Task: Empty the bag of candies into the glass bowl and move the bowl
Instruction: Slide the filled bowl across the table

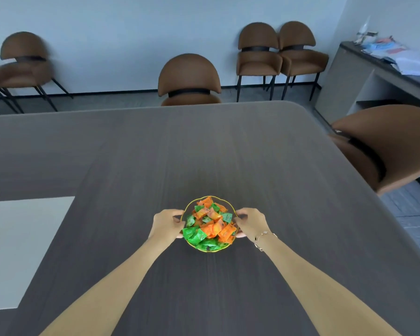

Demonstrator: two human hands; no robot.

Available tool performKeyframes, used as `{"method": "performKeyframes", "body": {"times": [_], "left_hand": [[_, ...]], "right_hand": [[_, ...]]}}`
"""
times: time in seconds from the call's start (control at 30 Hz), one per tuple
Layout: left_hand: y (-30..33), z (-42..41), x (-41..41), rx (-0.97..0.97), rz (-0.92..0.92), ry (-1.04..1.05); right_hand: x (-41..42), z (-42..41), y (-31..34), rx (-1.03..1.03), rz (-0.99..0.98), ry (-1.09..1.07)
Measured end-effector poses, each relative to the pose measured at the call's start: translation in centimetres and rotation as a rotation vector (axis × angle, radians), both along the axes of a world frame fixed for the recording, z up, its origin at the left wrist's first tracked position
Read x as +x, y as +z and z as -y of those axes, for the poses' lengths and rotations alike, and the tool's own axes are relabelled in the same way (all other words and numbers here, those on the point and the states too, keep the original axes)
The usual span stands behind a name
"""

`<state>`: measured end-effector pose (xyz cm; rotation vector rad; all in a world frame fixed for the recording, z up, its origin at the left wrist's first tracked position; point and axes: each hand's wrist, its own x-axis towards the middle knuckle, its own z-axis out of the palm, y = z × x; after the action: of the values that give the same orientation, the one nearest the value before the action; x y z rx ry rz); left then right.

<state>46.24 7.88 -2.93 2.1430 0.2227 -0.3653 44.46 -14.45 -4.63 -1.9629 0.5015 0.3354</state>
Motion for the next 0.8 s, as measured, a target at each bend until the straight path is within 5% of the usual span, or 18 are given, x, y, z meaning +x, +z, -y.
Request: {"method": "performKeyframes", "body": {"times": [0.8], "left_hand": [[-3.1, 0.8, -0.3, -0.114, -0.024, 0.082]], "right_hand": [[0.1, 0.5, -2.6, -0.021, 0.037, 0.001]]}}
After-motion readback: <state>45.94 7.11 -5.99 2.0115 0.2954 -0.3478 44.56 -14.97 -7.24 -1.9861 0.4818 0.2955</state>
